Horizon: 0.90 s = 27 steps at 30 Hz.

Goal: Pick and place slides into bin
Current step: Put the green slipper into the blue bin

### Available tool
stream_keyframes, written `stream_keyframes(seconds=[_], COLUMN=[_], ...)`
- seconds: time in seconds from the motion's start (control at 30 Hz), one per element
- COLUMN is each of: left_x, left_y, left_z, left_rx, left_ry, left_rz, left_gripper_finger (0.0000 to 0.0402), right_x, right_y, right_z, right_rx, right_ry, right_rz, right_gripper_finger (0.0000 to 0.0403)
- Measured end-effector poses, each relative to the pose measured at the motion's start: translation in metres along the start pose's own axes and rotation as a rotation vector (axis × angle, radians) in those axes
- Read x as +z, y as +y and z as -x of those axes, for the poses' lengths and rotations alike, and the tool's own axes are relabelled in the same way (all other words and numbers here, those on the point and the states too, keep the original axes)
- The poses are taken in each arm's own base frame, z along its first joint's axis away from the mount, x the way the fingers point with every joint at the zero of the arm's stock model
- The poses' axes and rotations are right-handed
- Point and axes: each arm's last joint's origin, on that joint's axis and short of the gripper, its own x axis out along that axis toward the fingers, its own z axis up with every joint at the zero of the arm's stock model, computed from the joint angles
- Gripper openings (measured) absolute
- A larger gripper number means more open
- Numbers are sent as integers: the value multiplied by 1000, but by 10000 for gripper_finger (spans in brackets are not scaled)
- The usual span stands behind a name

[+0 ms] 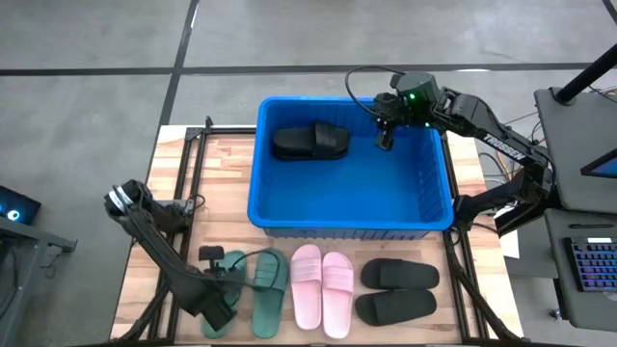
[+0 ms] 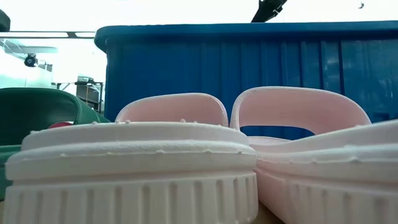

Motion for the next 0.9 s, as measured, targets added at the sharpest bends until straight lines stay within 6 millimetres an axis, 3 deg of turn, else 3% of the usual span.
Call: stream_keyframes(seconds=[0.3, 0.53, 0.73, 0.9], left_x=[-6, 3, 6, 13], left_y=[47, 86, 112, 135], left_z=[74, 133, 163, 170], left_rx=[-365, -599, -493, -289], left_ry=[-207, -711, -1090, -1212], left_rz=[89, 228, 200, 68], left_gripper_finger=[1, 0, 0, 0], right_x=[0, 0, 1, 2], right_y=[0, 0, 0, -1], right_z=[0, 0, 0, 0], right_rx=[0, 0, -4, -9], right_ry=[0, -2, -11, -24], right_rz=[-8, -9, -65, -106], right_gripper_finger=[73, 73, 73, 73])
